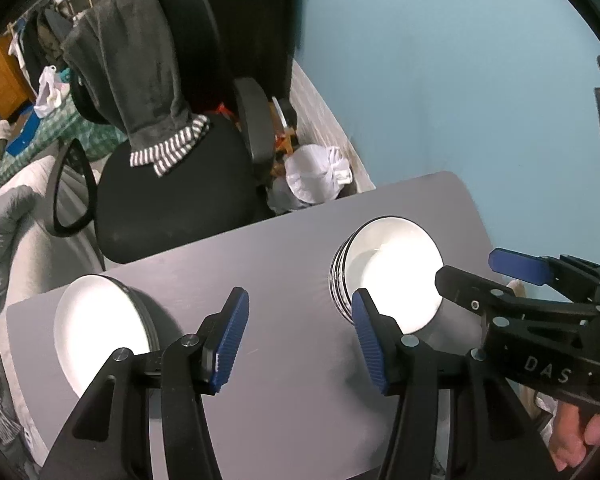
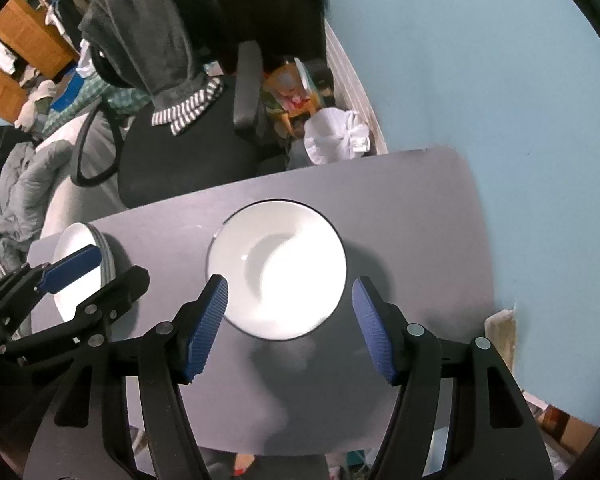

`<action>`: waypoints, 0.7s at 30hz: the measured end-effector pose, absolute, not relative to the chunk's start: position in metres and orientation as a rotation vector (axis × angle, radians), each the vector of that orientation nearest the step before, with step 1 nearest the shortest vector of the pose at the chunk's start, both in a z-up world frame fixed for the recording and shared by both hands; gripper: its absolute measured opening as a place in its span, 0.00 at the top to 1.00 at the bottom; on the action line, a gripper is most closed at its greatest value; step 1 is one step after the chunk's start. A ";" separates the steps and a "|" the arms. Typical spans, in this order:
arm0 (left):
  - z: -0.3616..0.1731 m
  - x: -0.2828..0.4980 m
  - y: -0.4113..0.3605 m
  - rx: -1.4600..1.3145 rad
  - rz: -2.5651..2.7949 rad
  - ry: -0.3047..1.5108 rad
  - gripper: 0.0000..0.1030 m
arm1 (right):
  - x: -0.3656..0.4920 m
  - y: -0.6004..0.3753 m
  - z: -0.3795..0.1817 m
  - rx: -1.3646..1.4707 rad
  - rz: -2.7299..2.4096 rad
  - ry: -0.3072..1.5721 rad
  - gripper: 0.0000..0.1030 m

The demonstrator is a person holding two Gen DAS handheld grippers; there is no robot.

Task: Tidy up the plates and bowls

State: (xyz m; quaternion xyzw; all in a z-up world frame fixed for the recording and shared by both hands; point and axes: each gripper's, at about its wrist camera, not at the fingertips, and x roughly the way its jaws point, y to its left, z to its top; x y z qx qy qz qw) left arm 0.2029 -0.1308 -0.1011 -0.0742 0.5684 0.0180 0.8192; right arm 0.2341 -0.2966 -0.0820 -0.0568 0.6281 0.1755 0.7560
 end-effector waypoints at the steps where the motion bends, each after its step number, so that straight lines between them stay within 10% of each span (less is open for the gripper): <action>1: -0.098 0.201 -0.129 -0.162 0.038 1.202 0.47 | 0.232 -0.296 -0.080 -0.122 0.385 1.365 0.37; 21: -0.044 0.147 -0.094 -0.242 0.064 1.089 0.35 | 0.193 -0.287 -0.016 -0.130 0.402 1.233 0.34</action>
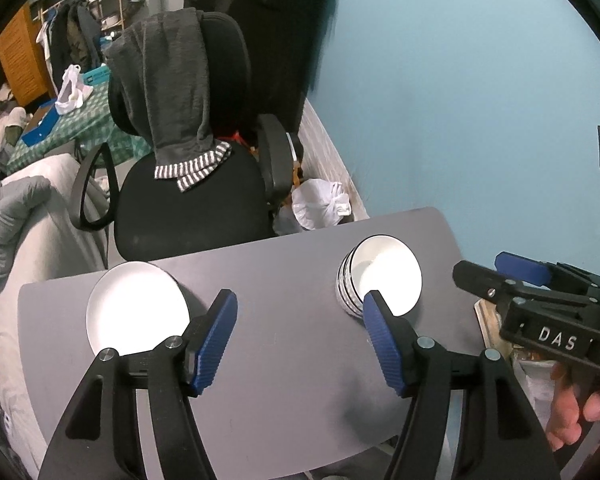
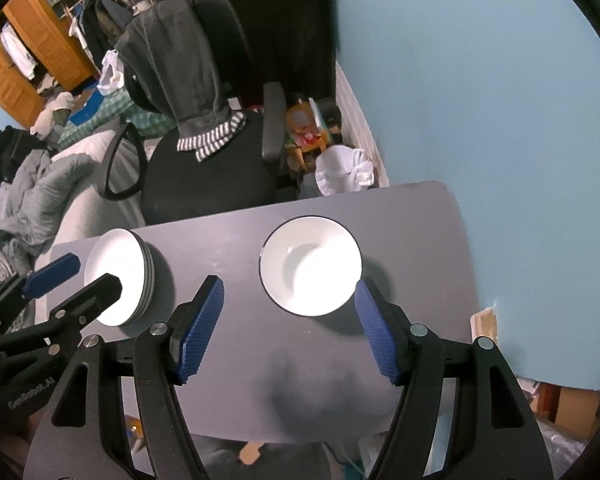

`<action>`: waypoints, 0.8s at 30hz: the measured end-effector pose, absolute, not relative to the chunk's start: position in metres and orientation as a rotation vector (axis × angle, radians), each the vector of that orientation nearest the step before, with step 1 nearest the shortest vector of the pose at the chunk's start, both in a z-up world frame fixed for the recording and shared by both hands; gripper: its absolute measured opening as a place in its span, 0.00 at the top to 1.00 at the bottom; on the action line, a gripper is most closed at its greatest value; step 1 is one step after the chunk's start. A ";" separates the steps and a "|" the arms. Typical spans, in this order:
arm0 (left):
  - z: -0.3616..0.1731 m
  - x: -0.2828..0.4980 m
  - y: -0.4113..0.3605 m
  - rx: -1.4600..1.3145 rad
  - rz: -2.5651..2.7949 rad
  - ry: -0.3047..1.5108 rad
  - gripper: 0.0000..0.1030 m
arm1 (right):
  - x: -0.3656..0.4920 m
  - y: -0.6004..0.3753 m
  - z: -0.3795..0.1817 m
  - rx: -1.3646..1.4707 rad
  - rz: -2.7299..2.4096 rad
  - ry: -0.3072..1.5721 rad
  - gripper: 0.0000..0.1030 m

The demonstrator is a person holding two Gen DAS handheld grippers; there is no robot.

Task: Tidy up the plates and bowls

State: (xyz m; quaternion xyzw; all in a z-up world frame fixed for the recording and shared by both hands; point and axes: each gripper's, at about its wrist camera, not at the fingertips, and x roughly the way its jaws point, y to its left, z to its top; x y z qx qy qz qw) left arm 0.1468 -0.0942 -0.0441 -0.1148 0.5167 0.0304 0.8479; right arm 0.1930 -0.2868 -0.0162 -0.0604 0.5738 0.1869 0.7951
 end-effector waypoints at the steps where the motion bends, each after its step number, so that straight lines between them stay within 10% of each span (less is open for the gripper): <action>1: -0.042 0.145 -0.093 -0.245 0.062 1.087 0.35 | 0.191 -0.288 -0.015 -0.128 0.399 1.229 0.34; 24: -0.025 0.137 -0.087 -0.266 0.064 1.087 0.22 | 0.179 -0.305 0.007 -0.126 0.375 1.178 0.34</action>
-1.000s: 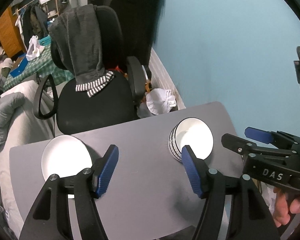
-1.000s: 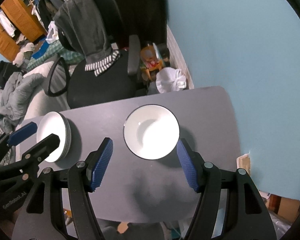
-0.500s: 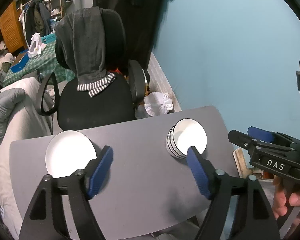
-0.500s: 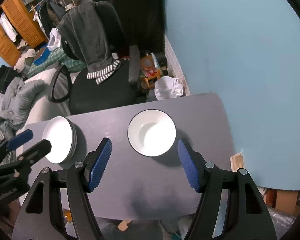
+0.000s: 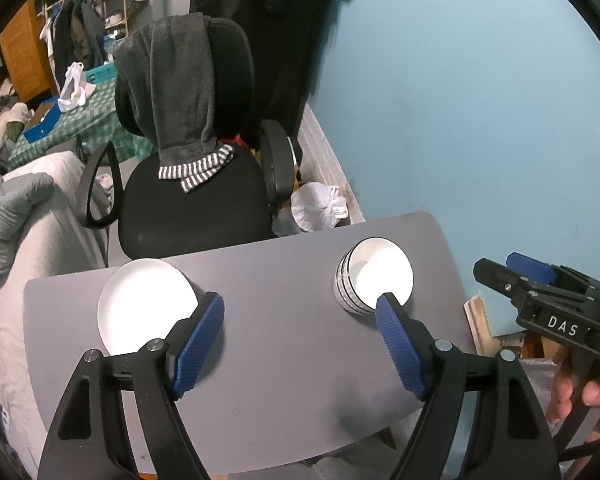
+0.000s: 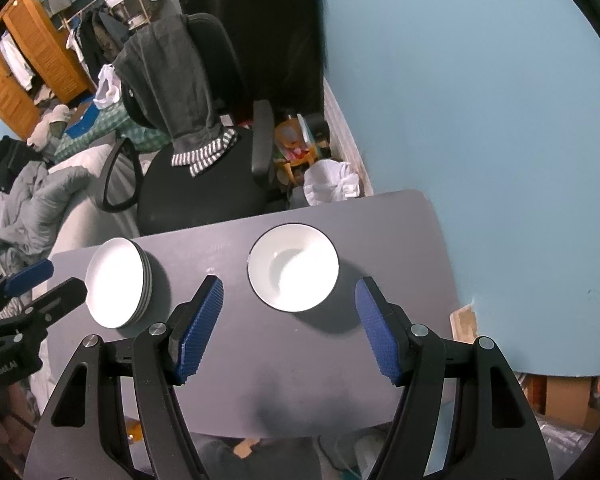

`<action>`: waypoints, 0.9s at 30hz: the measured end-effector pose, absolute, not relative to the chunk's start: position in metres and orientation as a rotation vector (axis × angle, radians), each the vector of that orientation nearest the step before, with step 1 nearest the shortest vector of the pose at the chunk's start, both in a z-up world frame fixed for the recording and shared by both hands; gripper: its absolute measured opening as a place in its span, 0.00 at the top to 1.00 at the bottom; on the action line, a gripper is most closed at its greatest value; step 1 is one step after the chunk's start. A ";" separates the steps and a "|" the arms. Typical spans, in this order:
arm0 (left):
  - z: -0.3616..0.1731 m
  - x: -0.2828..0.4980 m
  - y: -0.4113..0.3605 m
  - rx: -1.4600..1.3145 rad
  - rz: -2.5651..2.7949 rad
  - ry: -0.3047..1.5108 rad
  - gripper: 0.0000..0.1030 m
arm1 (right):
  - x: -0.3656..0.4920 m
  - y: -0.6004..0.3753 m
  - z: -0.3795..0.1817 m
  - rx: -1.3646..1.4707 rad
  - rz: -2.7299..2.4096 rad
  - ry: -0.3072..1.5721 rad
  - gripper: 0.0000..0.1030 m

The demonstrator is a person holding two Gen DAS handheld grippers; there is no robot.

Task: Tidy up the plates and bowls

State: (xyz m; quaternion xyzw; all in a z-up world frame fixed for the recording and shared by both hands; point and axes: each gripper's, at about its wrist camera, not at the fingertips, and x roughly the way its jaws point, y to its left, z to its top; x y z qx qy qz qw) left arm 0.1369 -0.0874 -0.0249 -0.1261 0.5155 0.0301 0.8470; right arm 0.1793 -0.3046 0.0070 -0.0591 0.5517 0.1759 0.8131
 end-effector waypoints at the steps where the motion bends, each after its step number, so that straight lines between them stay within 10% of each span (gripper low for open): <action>1: -0.026 0.139 -0.087 -0.267 0.064 1.091 0.22 | 0.180 -0.305 0.007 -0.129 0.377 1.177 0.34; 27: -0.135 0.213 -0.109 -0.331 -0.033 1.312 0.22 | 0.257 -0.341 -0.104 -0.086 0.475 1.432 0.34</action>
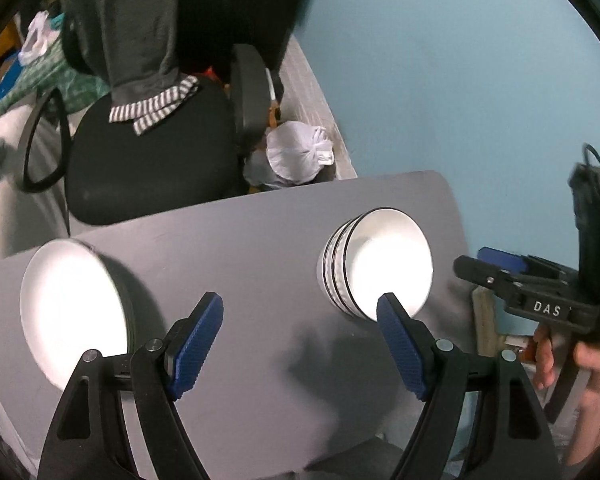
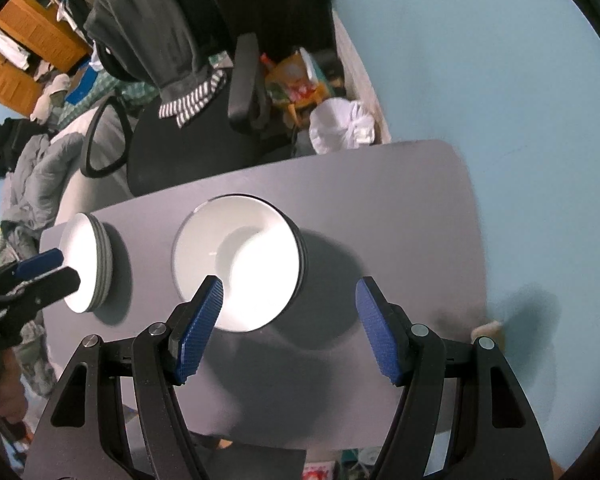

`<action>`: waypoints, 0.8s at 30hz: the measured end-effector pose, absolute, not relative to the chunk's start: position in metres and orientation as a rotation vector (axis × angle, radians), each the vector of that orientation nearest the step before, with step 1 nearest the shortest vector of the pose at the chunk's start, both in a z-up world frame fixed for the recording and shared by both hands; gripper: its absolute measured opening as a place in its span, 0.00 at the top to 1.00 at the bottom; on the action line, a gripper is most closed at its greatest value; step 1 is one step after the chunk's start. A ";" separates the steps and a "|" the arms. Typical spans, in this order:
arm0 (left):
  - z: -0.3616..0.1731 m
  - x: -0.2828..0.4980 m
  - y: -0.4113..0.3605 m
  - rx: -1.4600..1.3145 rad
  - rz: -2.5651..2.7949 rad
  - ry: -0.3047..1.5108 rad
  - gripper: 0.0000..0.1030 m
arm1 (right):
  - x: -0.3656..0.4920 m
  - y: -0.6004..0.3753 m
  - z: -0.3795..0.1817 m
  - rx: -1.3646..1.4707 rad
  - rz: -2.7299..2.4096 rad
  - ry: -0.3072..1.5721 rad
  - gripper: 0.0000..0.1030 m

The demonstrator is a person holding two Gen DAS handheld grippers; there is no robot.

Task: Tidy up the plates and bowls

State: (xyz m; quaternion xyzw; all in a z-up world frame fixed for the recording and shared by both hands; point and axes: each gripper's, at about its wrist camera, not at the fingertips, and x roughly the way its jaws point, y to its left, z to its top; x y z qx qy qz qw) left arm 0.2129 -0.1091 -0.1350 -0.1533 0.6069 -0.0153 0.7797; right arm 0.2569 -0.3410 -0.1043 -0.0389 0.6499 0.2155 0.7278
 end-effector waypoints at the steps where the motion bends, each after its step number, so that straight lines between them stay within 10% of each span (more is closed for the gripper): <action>1: -0.141 0.216 -0.113 -0.319 -0.044 1.316 0.22 | 0.259 -0.342 -0.111 -0.078 0.484 1.448 0.34; 24: -0.213 0.248 -0.145 -0.354 -0.112 1.427 0.22 | 0.286 -0.346 -0.184 -0.072 0.607 1.558 0.34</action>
